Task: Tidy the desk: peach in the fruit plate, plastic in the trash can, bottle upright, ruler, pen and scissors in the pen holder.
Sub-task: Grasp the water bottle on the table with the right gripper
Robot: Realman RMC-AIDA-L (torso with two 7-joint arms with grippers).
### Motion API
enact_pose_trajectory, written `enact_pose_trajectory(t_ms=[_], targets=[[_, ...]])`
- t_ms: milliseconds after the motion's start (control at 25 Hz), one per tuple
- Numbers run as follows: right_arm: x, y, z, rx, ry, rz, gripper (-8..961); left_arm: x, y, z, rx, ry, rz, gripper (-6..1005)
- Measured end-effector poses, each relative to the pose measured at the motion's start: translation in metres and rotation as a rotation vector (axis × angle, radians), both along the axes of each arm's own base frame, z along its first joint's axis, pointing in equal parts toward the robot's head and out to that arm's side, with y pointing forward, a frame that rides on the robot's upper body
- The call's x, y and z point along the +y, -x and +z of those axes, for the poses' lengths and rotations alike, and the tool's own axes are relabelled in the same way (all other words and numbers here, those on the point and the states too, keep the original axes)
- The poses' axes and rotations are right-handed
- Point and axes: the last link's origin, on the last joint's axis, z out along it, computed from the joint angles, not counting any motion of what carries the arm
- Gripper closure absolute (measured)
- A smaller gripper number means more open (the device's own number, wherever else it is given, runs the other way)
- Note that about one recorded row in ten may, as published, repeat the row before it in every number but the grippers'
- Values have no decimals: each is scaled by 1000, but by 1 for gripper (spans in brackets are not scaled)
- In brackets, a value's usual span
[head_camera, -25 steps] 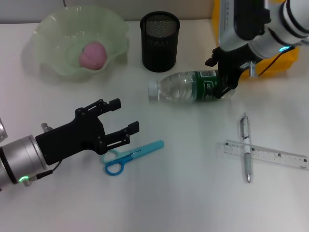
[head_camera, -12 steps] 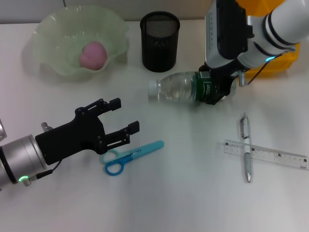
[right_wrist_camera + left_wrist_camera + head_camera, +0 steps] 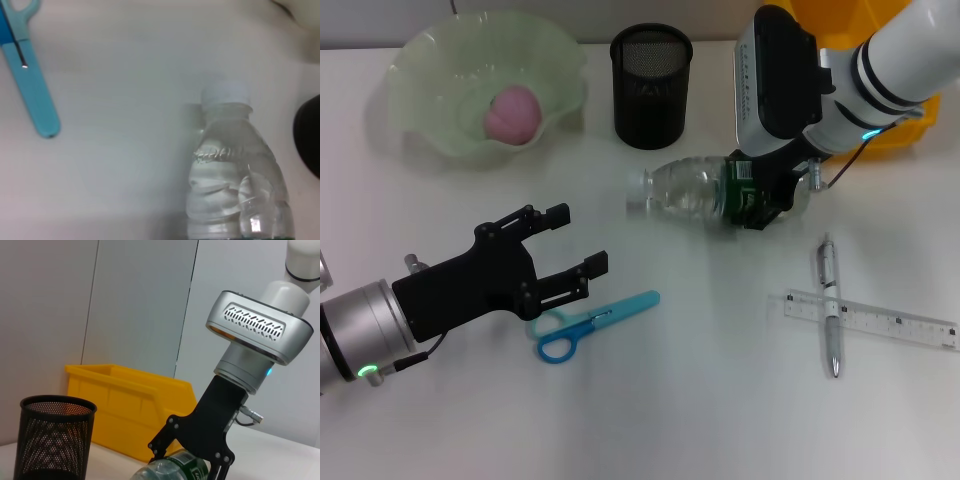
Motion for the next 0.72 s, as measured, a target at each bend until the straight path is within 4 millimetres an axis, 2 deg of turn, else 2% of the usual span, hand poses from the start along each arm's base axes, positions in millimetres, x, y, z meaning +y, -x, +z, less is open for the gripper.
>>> enact_pose_trajectory(t_ms=[720], targets=[[-6, 4, -1, -27, 33, -14, 141, -2, 0, 0, -6, 2, 0, 196]])
